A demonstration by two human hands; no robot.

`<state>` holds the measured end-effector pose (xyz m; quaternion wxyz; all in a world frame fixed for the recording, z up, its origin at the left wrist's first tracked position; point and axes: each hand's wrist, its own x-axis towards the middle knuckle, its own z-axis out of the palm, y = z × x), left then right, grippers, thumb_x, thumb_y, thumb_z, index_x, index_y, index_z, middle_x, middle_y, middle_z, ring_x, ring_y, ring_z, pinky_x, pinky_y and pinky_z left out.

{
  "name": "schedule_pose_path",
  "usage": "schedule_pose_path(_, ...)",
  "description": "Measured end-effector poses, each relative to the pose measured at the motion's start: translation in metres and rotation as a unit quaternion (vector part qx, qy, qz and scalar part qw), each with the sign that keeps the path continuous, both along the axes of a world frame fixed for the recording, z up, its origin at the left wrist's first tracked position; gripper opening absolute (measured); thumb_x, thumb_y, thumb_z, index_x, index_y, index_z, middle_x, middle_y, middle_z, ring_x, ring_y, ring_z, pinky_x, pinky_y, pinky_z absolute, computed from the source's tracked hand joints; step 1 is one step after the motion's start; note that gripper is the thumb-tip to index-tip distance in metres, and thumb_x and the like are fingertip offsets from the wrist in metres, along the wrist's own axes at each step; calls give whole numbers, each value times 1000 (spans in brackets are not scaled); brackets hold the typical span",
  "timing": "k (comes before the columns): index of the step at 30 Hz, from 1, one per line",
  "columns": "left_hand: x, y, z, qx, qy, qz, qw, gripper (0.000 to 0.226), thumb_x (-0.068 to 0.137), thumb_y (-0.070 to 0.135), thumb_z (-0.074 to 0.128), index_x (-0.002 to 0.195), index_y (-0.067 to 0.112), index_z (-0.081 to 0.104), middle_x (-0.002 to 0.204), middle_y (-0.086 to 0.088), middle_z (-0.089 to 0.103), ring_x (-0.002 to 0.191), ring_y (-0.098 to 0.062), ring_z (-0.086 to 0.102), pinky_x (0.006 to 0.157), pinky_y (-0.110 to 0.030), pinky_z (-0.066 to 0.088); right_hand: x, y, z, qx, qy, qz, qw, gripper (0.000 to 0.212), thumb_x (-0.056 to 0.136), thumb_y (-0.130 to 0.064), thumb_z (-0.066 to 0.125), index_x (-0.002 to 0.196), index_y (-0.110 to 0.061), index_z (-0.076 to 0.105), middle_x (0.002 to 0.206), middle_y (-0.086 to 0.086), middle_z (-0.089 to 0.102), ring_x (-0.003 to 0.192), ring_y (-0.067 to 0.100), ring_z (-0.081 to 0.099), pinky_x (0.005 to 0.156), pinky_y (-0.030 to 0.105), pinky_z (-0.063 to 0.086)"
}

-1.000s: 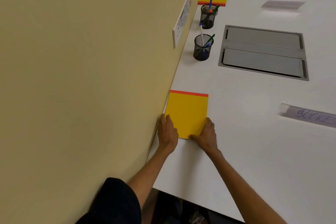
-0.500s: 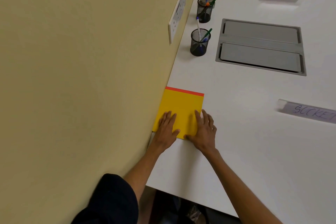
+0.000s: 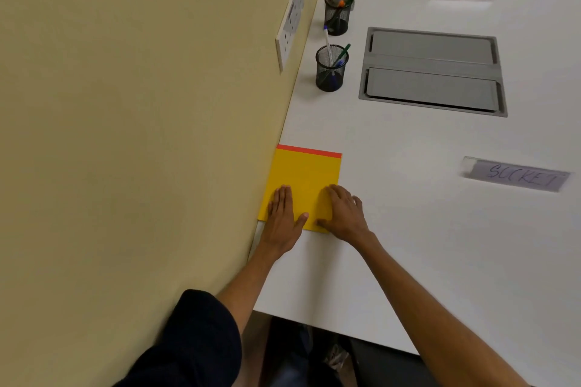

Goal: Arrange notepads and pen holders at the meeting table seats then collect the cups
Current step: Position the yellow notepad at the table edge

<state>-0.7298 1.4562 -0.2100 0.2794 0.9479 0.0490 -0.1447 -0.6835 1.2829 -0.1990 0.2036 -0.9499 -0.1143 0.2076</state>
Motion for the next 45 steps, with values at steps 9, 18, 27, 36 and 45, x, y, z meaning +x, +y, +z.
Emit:
schedule_pose_path(9, -23, -32, 43, -28, -12, -5, 1000, 69, 102, 48, 33, 157, 18, 3, 165, -2, -3, 152, -18, -11, 123, -42, -5, -31, -46, 41, 49, -61, -71, 994, 68, 93, -50, 54, 152, -27, 28, 157, 1, 30, 146, 19, 25, 117, 50, 19)
schedule_pose_path(18, 5, -114, 127, -3, -93, -89, 992, 64, 102, 52, 24, 156, 21, 10, 165, -2, 0, 152, -18, -9, 123, -48, -2, -49, -125, 138, 62, -153, -216, 962, 67, 96, -55, 44, 152, -22, 27, 157, 1, 30, 146, 19, 26, 118, 48, 22)
schedule_pose_path(27, 15, -239, 211, -92, -157, -244, 953, 65, 101, 54, 19, 157, 22, 9, 165, 1, 2, 152, -14, -7, 123, -46, -1, -110, -242, 216, 59, -242, -420, 873, 60, 101, -48, 37, 151, -17, 29, 157, 1, 32, 147, 17, 25, 119, 46, 20)
schedule_pose_path(36, -58, -371, 248, -142, -166, -421, 880, 72, 98, 62, 18, 157, 22, 7, 165, 1, 0, 152, -13, -7, 123, -47, 0, -249, -321, 252, -1, -294, -584, 756, 63, 101, -54, 29, 153, -18, 26, 160, 1, 26, 149, 17, 18, 121, 46, 12)
schedule_pose_path(45, -180, -473, 280, -176, -176, -575, 779, 67, 100, 57, 19, 156, 21, 12, 165, -1, 4, 152, -18, -1, 122, -50, 9, -421, -369, 274, -74, -292, -728, 616, 63, 101, -53, 28, 153, -18, 25, 161, 0, 25, 150, 16, 15, 121, 47, 12)
